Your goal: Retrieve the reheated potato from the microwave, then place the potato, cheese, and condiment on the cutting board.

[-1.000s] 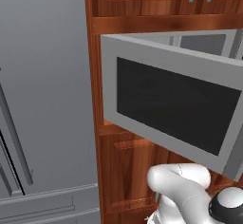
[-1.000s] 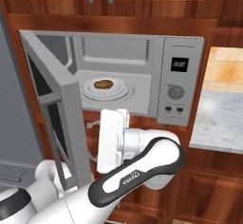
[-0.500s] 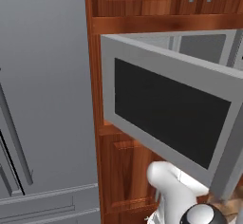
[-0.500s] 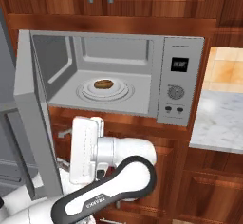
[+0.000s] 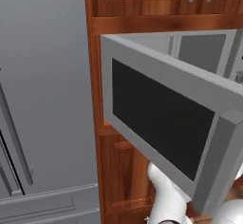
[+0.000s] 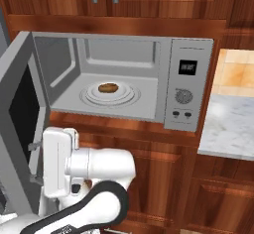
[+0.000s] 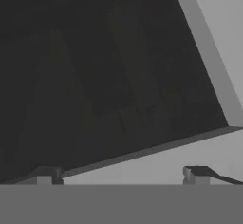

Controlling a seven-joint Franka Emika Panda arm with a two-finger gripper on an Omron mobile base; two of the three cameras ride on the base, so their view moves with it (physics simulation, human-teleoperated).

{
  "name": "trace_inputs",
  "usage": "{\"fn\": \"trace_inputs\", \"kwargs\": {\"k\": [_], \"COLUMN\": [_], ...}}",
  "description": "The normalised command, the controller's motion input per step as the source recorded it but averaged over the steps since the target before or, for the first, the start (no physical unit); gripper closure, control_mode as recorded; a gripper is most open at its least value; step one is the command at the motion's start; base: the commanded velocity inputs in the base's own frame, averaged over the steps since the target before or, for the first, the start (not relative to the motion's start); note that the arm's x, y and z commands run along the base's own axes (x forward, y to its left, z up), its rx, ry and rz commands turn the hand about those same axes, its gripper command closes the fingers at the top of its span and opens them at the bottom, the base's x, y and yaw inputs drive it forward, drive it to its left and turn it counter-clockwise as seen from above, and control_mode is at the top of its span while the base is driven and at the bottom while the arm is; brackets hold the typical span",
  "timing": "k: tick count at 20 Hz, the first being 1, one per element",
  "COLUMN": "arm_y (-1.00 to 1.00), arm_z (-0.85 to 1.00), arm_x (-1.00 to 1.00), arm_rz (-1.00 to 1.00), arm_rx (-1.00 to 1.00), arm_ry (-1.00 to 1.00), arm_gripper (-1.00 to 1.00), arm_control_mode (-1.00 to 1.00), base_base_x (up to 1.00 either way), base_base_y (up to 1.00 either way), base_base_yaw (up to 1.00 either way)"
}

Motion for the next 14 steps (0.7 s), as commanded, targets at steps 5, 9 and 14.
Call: {"fn": "trace_inputs", "kwargs": {"k": [5, 9, 14], "arm_y": [0.67, 0.72, 0.77], "arm_z": [-0.04, -0.08, -0.11], "arm_x": [-0.4, -0.4, -0.43], "arm_rz": [0.0, -0.01, -0.03], "arm_rx": [0.01, 0.0, 0.0], "arm_ry": [0.0, 0.0, -0.04], "arm_gripper": [-1.0, -1.0, -1.0], "arm_control_mode": [-1.0, -1.0, -1.0], "base_base_x": [0.0, 0.0, 0.0], "base_base_y": [0.0, 0.0, 0.0], "base_base_yaw": [0.0, 0.0, 0.0]}}
